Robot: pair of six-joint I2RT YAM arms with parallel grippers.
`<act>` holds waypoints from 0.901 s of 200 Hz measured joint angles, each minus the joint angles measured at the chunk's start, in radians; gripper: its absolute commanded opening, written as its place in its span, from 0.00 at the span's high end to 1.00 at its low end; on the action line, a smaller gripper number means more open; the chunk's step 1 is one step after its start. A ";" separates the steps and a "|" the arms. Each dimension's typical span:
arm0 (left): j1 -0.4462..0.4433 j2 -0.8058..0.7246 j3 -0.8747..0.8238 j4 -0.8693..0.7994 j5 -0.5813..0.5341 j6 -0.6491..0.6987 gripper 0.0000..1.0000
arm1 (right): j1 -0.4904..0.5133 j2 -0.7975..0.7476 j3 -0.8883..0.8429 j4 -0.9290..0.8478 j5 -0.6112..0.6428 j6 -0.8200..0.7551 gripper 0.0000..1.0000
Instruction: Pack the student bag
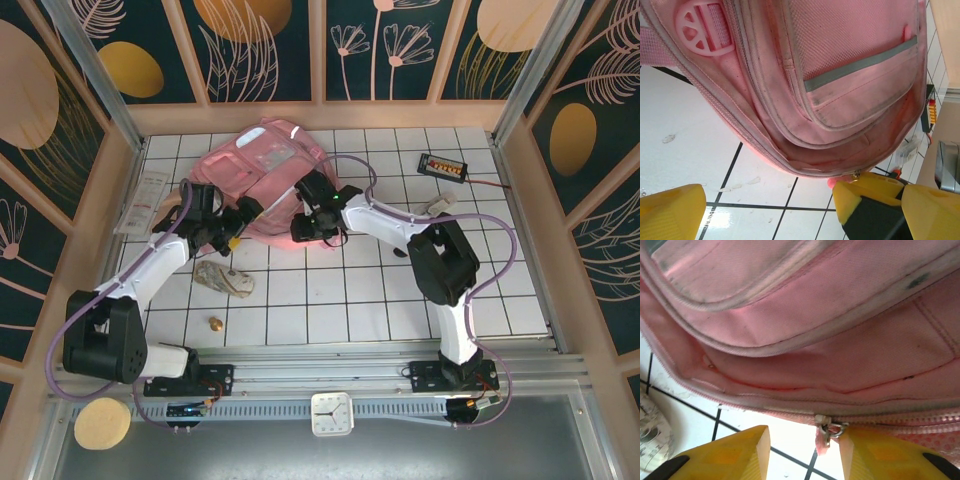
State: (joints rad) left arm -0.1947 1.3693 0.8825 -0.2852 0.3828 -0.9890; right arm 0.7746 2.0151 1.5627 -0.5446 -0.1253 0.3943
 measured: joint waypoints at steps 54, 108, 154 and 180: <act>0.000 -0.018 0.000 -0.006 0.002 0.000 0.01 | 0.019 0.001 -0.037 0.037 0.054 0.032 0.65; 0.000 -0.023 0.000 -0.007 0.002 0.000 0.01 | 0.027 0.001 -0.078 0.081 0.083 0.035 0.70; 0.000 -0.023 0.000 -0.007 0.002 0.000 0.01 | 0.027 -0.010 -0.125 0.140 0.084 0.033 0.76; 0.000 -0.023 0.000 -0.007 0.002 0.000 0.01 | 0.027 -0.011 -0.136 0.158 0.088 0.034 0.81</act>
State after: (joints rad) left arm -0.1947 1.3468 0.8825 -0.2920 0.3851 -0.9886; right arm 0.8017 2.0037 1.4269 -0.3866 -0.0376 0.4282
